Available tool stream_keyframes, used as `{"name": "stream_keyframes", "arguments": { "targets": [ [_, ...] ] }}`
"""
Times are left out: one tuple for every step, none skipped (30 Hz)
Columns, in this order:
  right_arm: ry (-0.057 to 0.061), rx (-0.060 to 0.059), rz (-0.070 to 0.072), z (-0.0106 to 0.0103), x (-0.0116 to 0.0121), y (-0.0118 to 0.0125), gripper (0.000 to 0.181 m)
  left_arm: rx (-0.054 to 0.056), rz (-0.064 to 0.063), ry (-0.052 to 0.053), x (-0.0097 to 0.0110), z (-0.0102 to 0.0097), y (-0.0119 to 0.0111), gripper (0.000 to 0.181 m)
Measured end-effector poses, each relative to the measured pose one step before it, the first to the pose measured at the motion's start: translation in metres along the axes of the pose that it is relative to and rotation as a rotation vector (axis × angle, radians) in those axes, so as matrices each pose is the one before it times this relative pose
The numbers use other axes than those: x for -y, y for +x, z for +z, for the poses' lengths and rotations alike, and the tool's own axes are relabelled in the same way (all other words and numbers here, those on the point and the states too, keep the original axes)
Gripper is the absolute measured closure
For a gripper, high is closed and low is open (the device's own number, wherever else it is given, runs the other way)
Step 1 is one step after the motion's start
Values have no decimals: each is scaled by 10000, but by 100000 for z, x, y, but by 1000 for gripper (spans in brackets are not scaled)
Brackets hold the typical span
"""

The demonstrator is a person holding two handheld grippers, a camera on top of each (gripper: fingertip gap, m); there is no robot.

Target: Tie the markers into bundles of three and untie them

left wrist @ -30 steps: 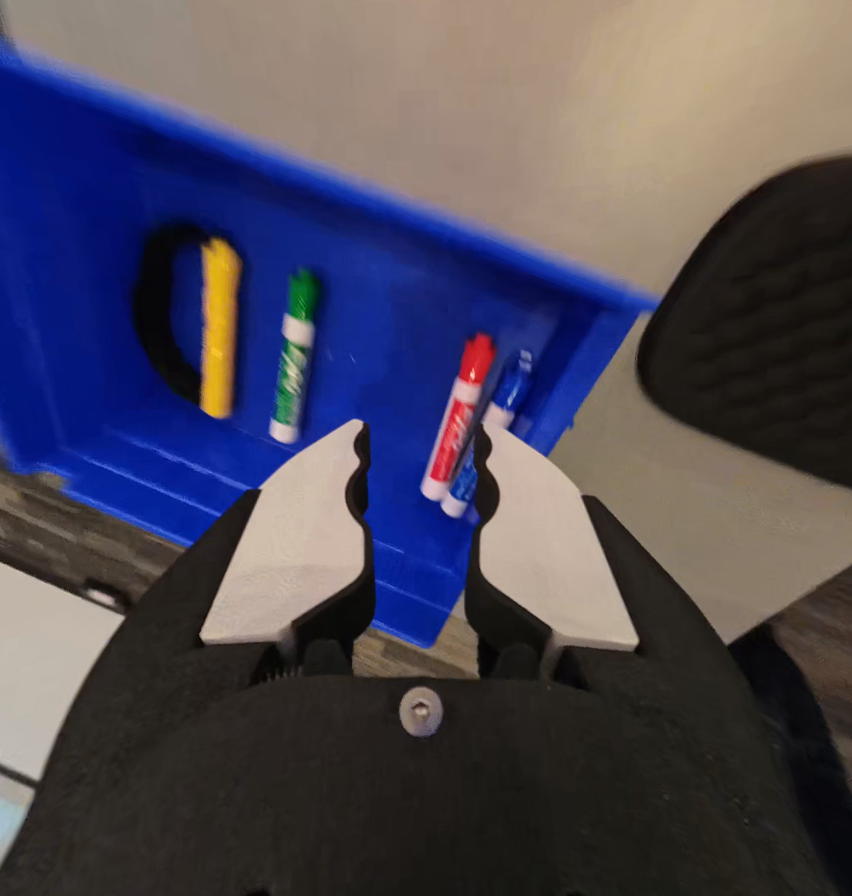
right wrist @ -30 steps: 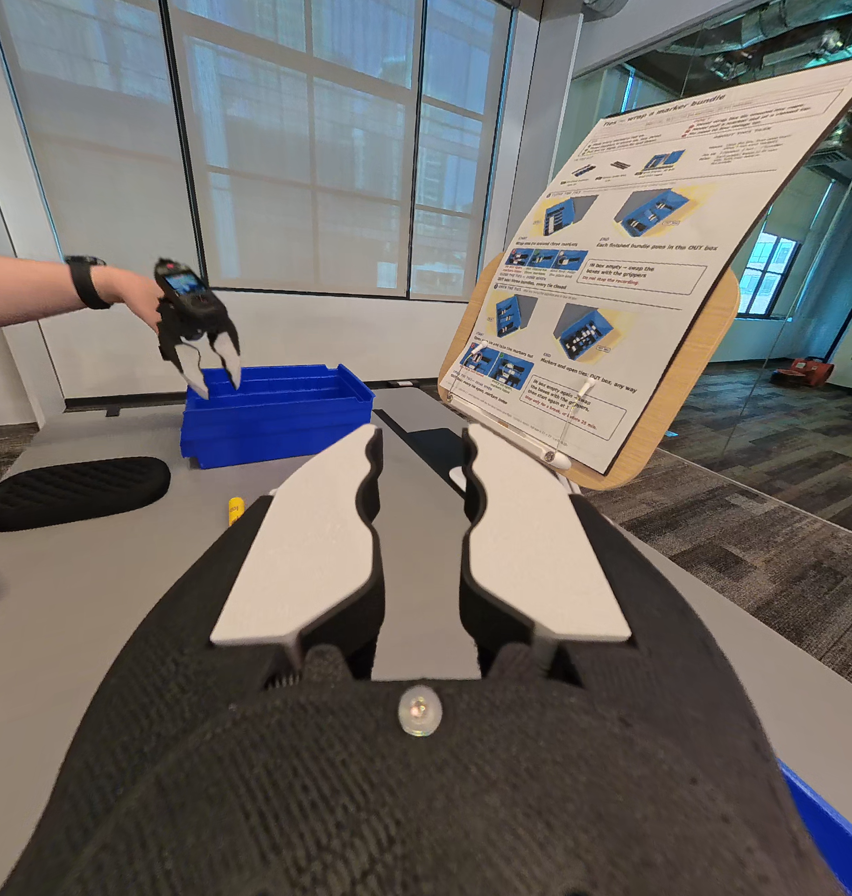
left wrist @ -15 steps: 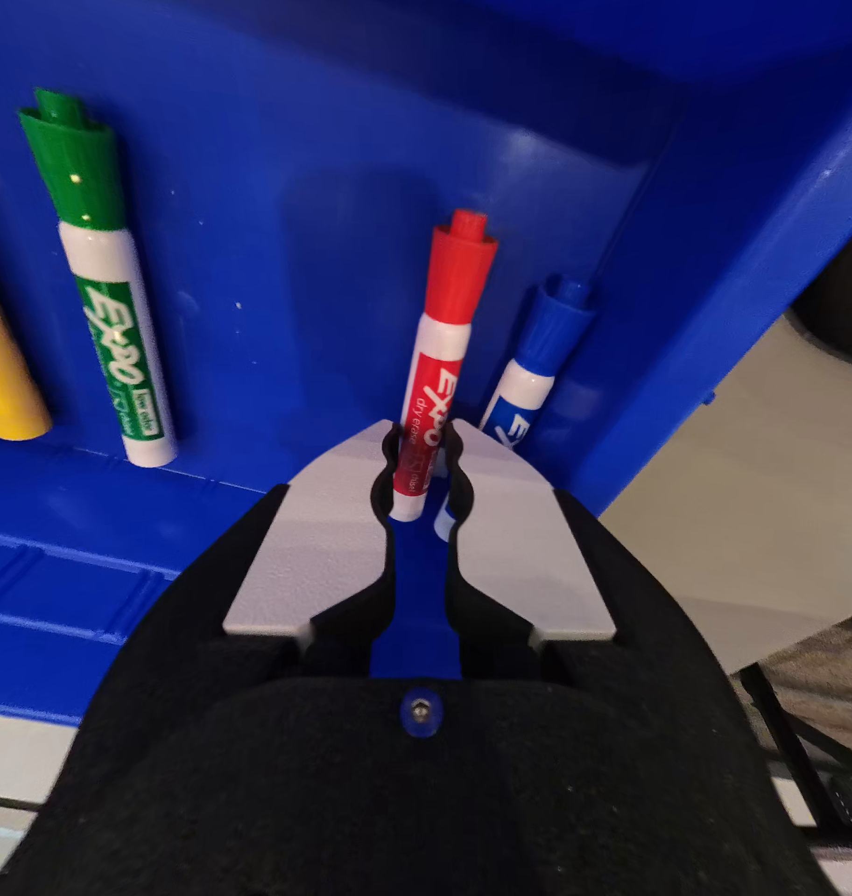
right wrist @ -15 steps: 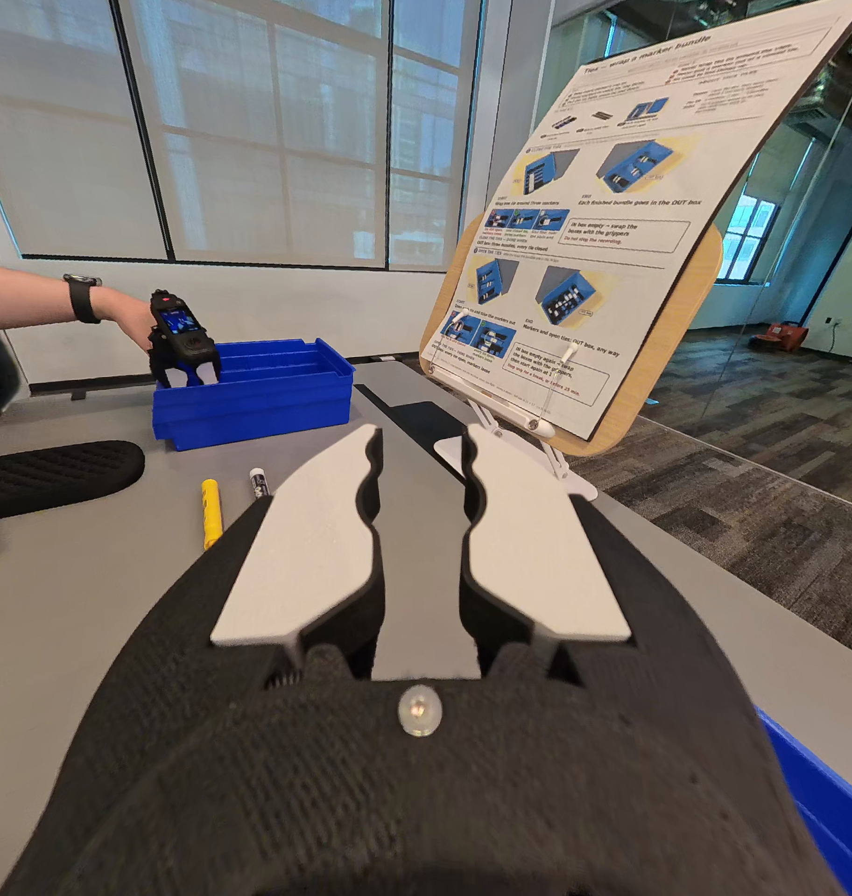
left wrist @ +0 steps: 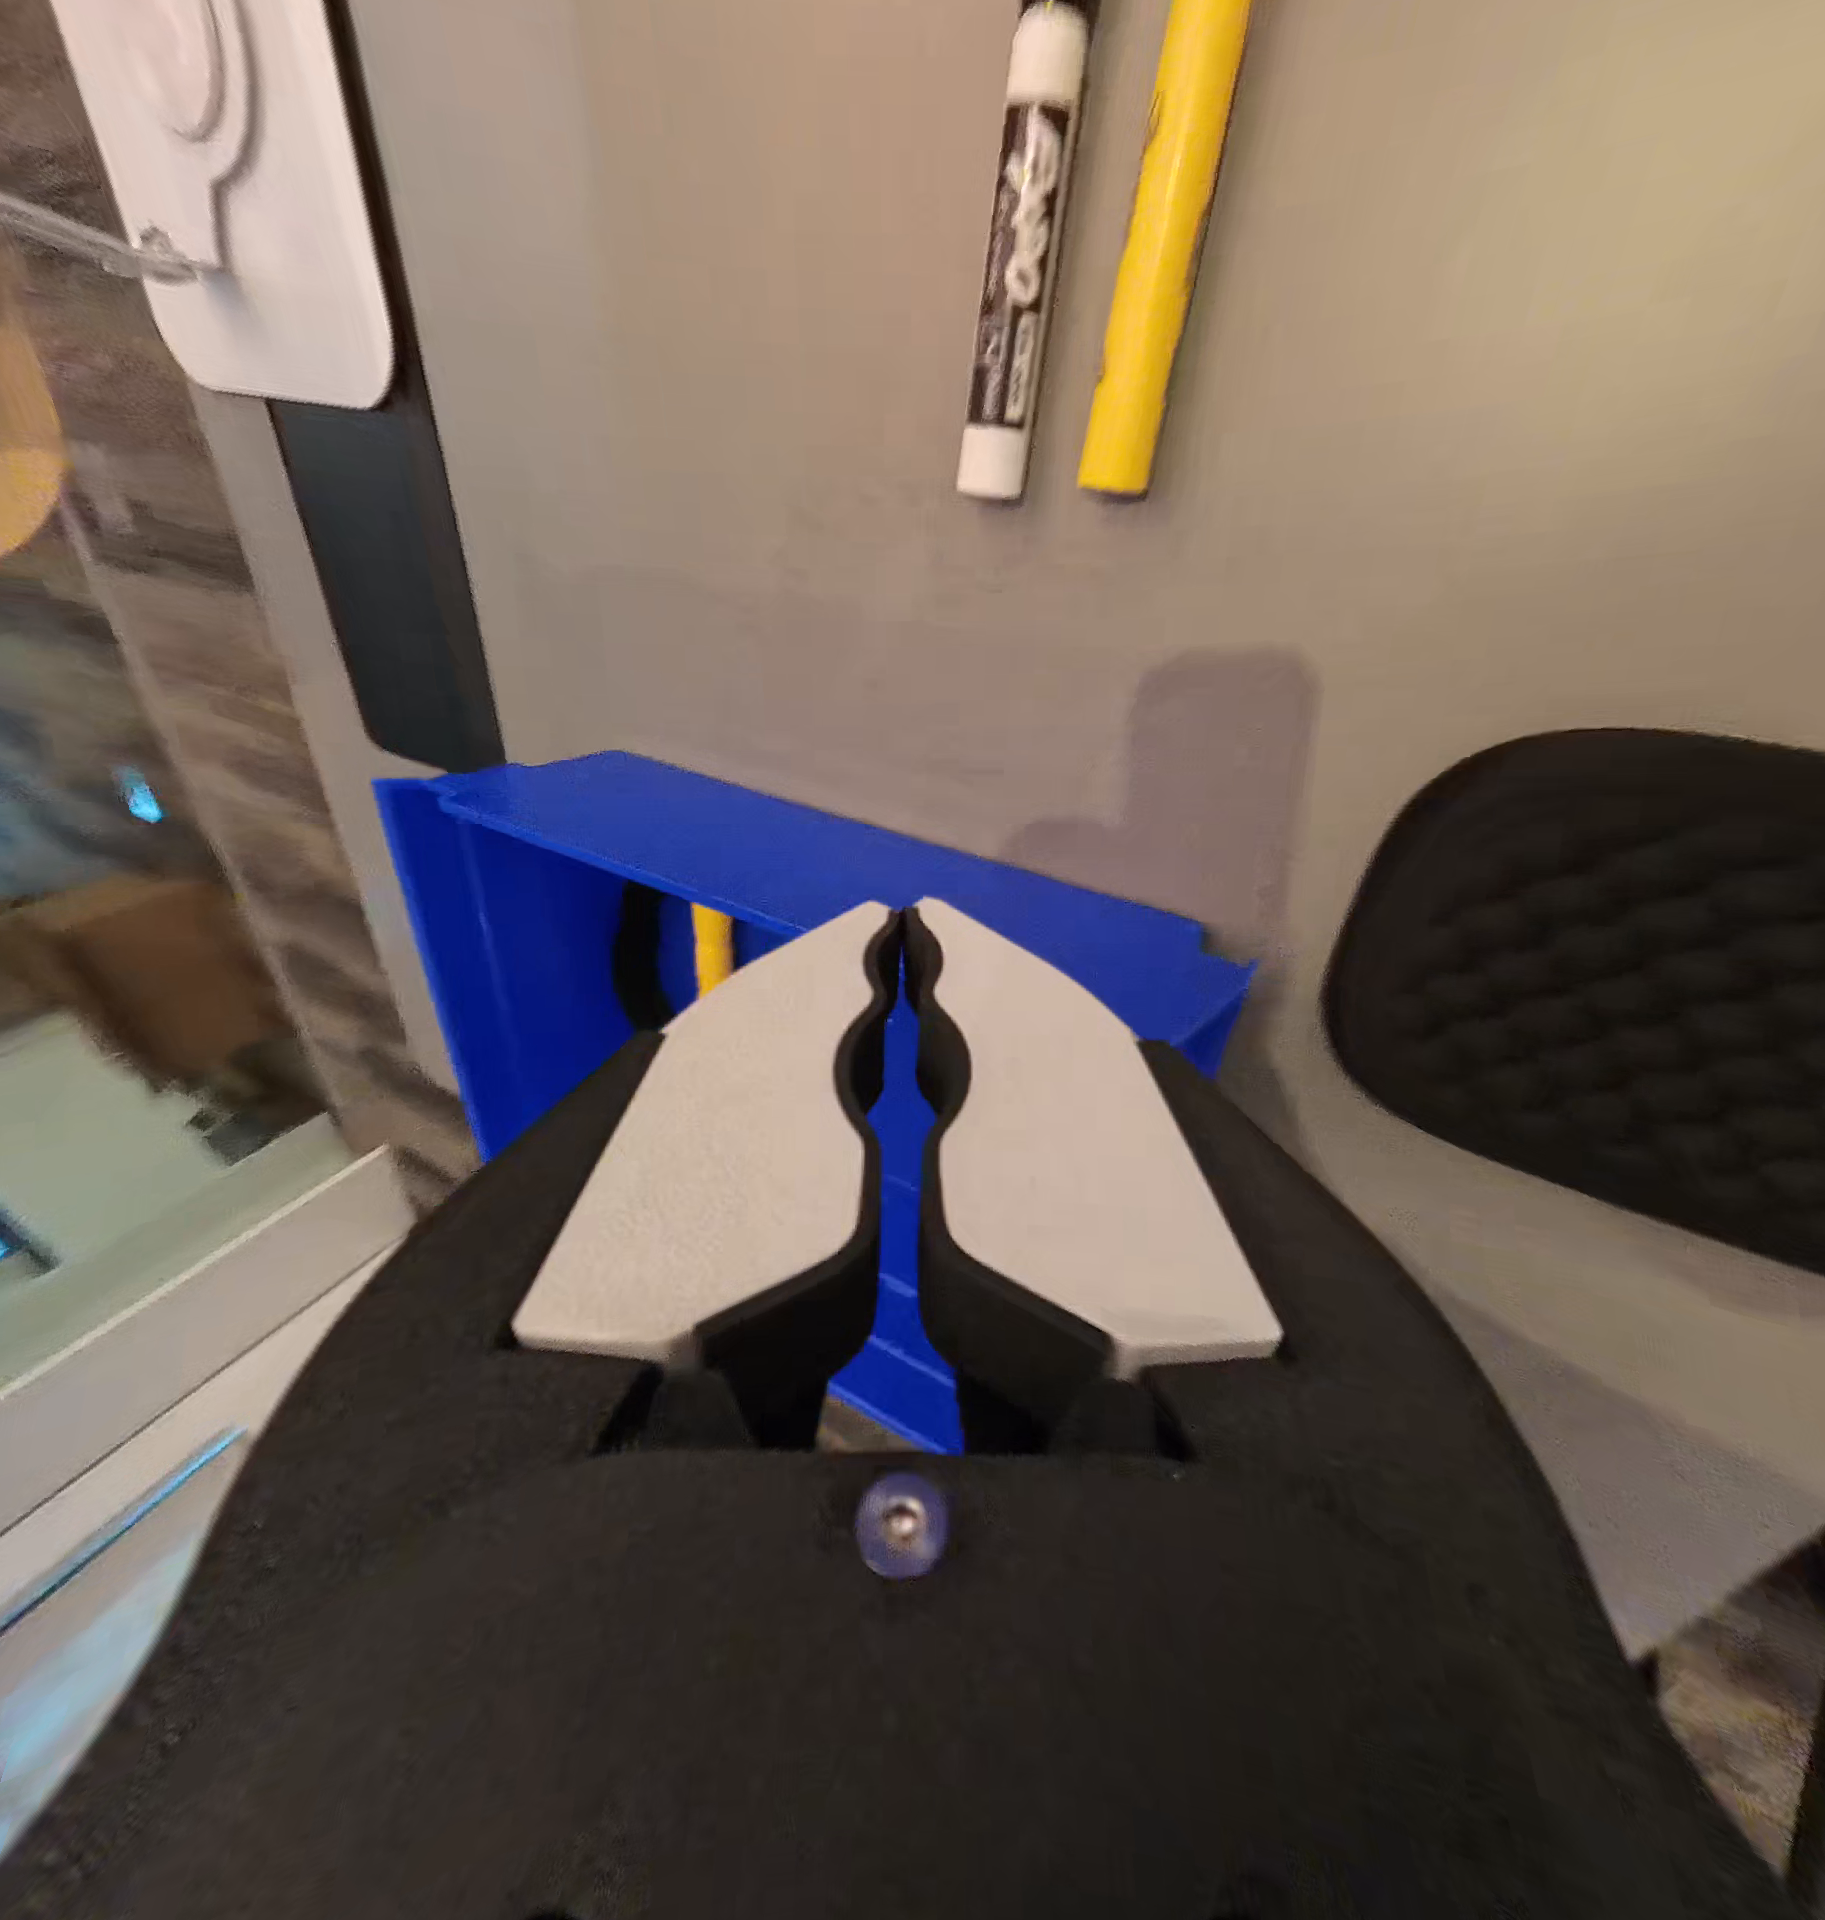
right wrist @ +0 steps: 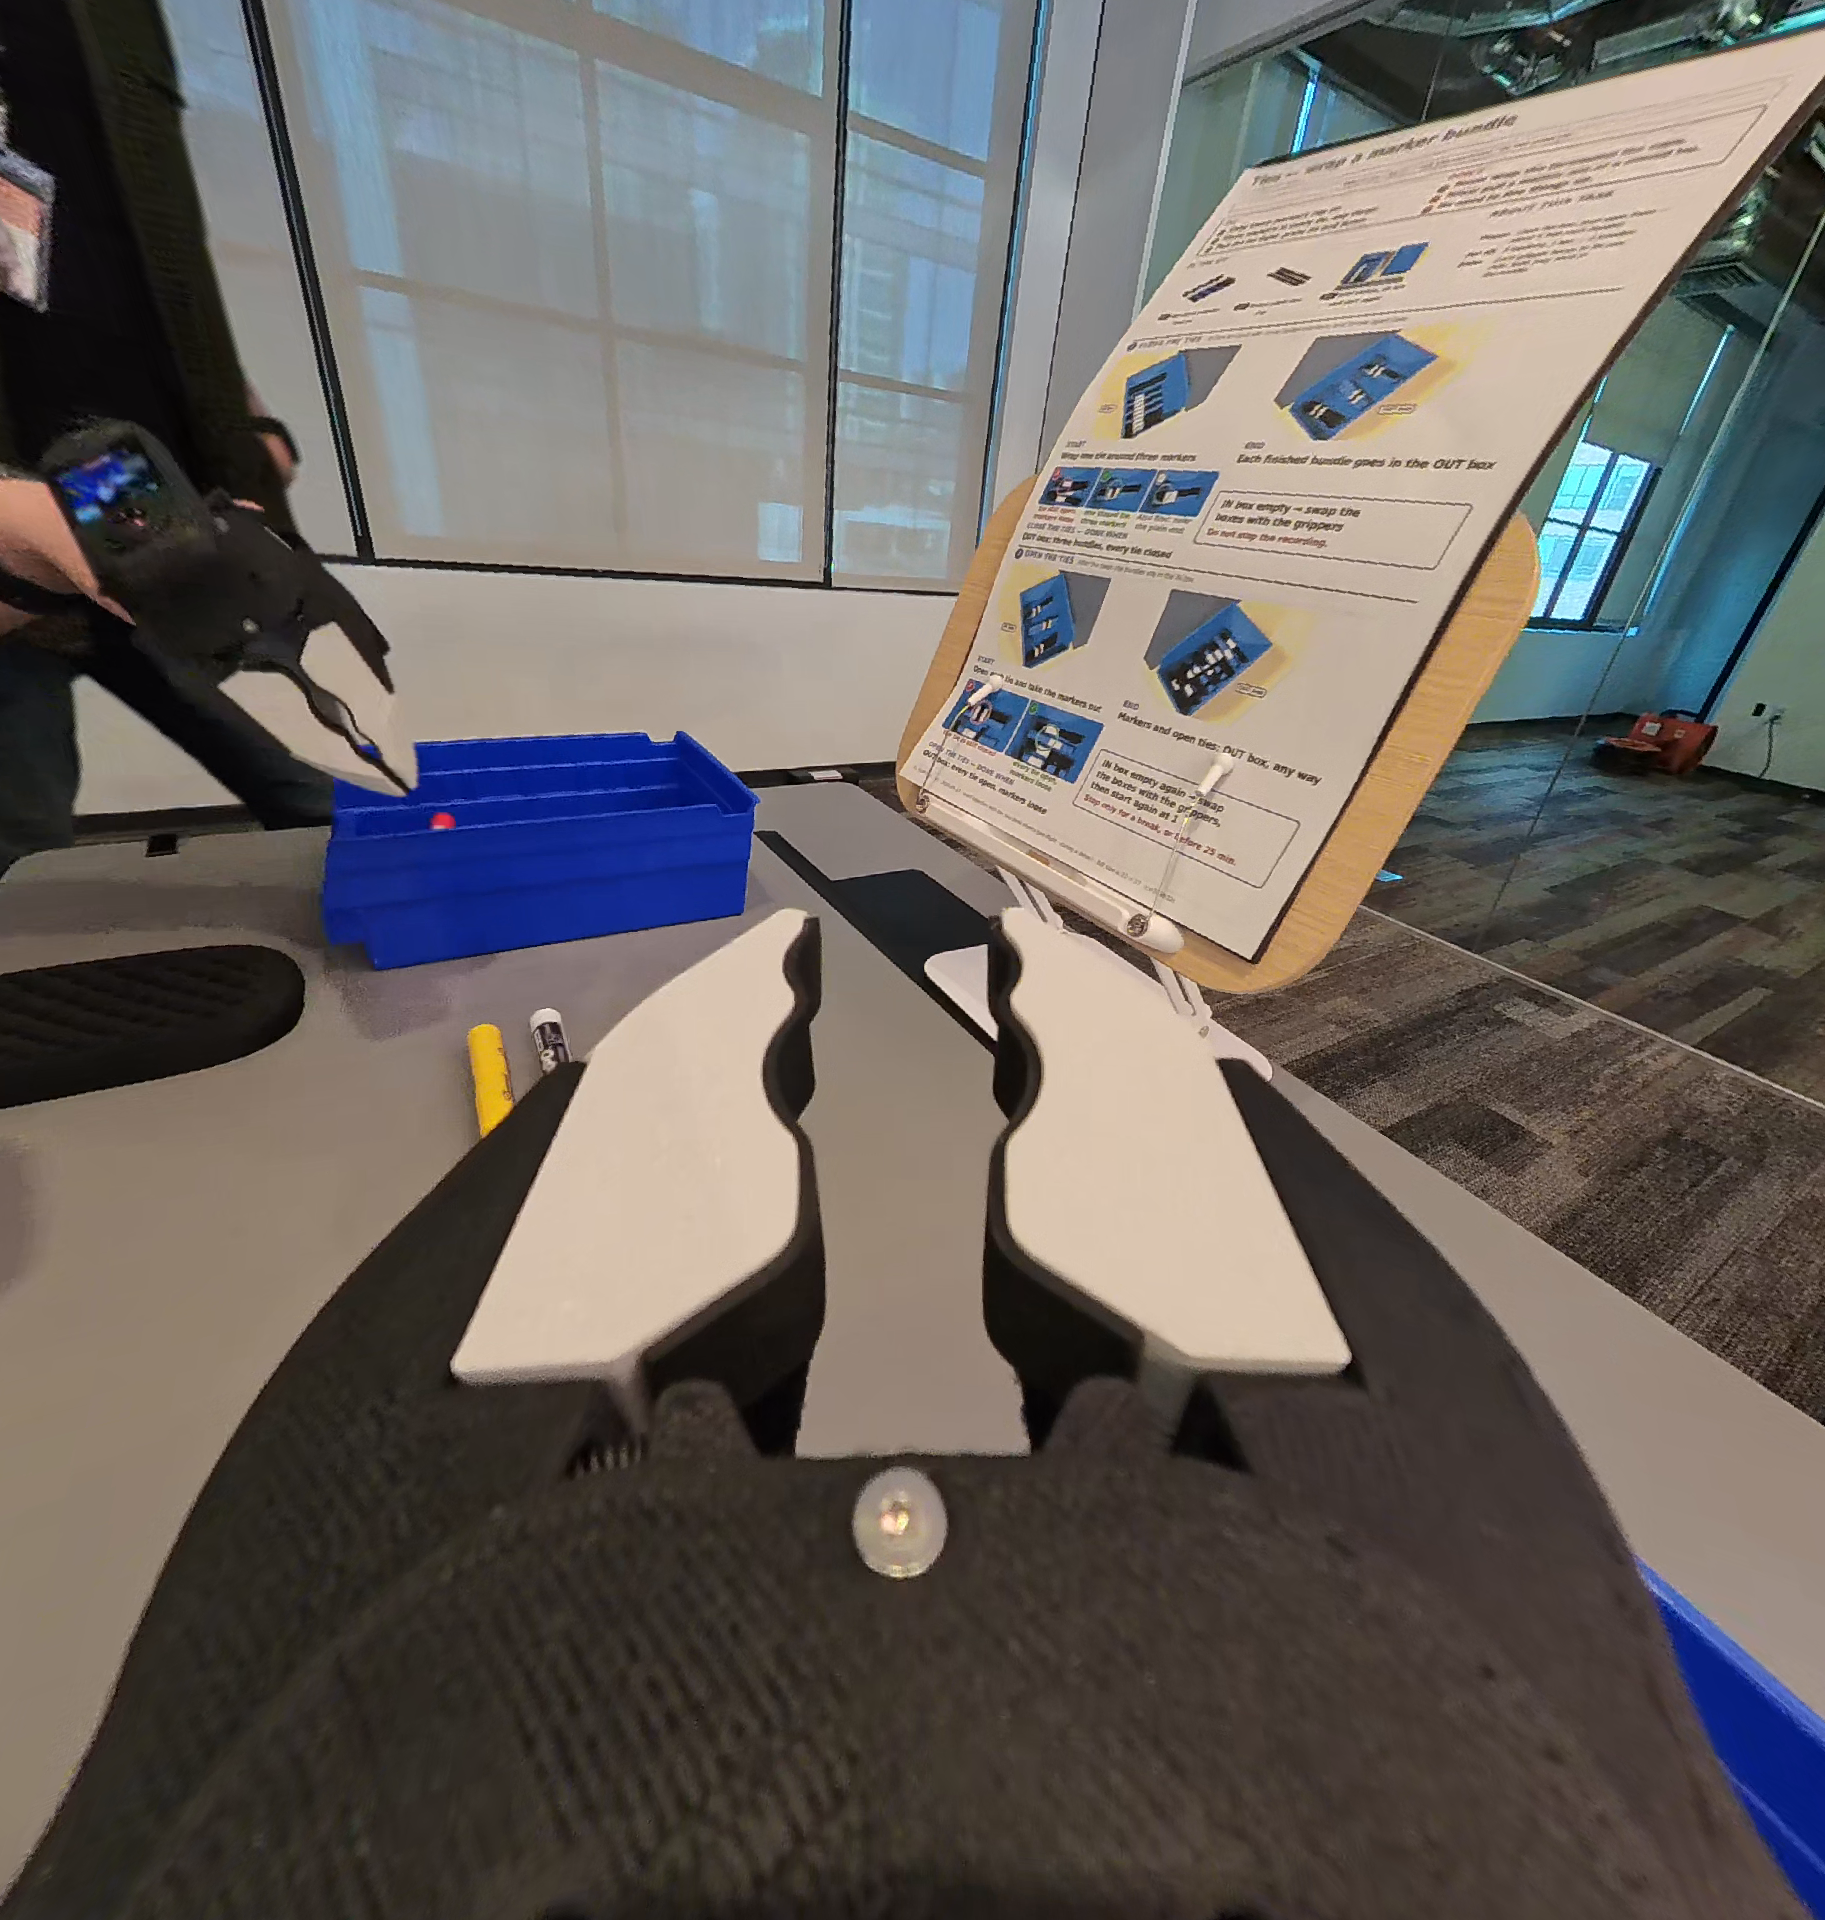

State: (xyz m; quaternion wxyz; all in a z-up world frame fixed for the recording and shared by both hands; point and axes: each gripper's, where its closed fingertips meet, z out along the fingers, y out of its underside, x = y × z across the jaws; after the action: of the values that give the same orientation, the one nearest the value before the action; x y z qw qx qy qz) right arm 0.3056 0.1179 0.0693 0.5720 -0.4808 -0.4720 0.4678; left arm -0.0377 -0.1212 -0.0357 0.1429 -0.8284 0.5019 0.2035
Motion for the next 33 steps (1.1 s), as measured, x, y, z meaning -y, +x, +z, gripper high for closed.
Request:
{"name": "stream_keyframes", "arguments": {
  "targets": [
    [1,26,-30,31,-26,-80,150,16,-183,-72,-234,732,-17,181],
    [40,61,25,25,22,-100,150,-529,-497,78,-435,728,493,181],
    [84,71,59,-10,50,-73,150,-326,-587,46,-833,642,-85,181],
    [73,51,65,-20,-6,-25,150,86,-491,61,-1167,491,-905,181],
    [26,15,77,-33,-92,50,150,-117,-459,59,-1344,379,-717,179],
    [-9,-5,70,-9,-141,76,150,-512,-493,70,-1357,351,-256,176],
    [-14,-3,35,6,-116,51,150,-550,-232,58,-1404,366,-220,173],
    [6,0,24,33,-48,26,150,-320,-43,-232,-1785,445,-405,170],
    [9,1,19,45,-14,0,150,-53,20,-595,-2015,720,-626,164],
    [3,6,-7,69,-1,-39,150,189,31,-720,-1913,998,-914,157],
    [-18,10,-21,85,-22,-36,150,-81,-300,-520,-1310,1154,-454,156],
    [-80,-12,-20,81,-108,7,150,-627,-568,-221,-543,1091,273,154],
    [-113,-27,-37,56,-158,29,150,-484,-511,-88,-211,927,20,154],
    [-88,-22,-47,34,-121,33,150,-92,-227,56,-11,807,-418,154],
    [-60,-27,-18,-3,-92,53,150,-67,54,123,32,719,-214,154],
    [-51,-44,11,-34,-110,106,150,-279,133,65,61,687,268,154],
    [-29,-58,19,-66,-81,143,149,-162,188,35,144,622,235,154],
    [0,-39,27,-74,-62,126,149,-133,268,-38,203,561,288,153],
    [4,-25,40,-68,-57,118,149,-150,286,-80,308,493,415,149],
    [-16,-44,40,-62,-105,159,149,-75,307,-73,395,389,329,148],
    [-38,-48,28,-60,-143,150,149,-17,280,-108,339,374,227,149],
    [-41,-37,26,-42,-158,136,149,-74,221,-186,137,211,223,154],
    [-35,-31,30,-28,-152,124,149,110,-35,45,323,-51,-153,158],
    [-28,-21,30,-33,-111,94,149,38,-83,-33,77,4,-67,161],
    [-6,-7,18,-28,-49,58,149,33,-43,-25,-48,-38,1,162],
    [11,8,4,-11,-6,9,149,157,-68,-67,-224,-92,-165,162],
    [19,12,-10,-15,35,7,149,342,-146,-71,-295,-337,-474,162],
    [38,4,-11,-31,63,10,150,326,-204,139,-48,-781,-449,162],
    [52,11,14,-20,61,3,150,261,-299,326,235,-1237,-395,162],
    [41,27,35,-34,46,-2,150,366,-338,513,599,-1671,-506,162],
    [27,8,13,-46,48,20,150,469,-351,619,897,-2013,-568,162],
    [22,-25,-21,-63,64,49,150,307,-336,631,1155,-2180,-208,163],
    [30,-27,-31,-88,129,25,150,118,-225,745,1587,-2225,376,162]
  ]
}}
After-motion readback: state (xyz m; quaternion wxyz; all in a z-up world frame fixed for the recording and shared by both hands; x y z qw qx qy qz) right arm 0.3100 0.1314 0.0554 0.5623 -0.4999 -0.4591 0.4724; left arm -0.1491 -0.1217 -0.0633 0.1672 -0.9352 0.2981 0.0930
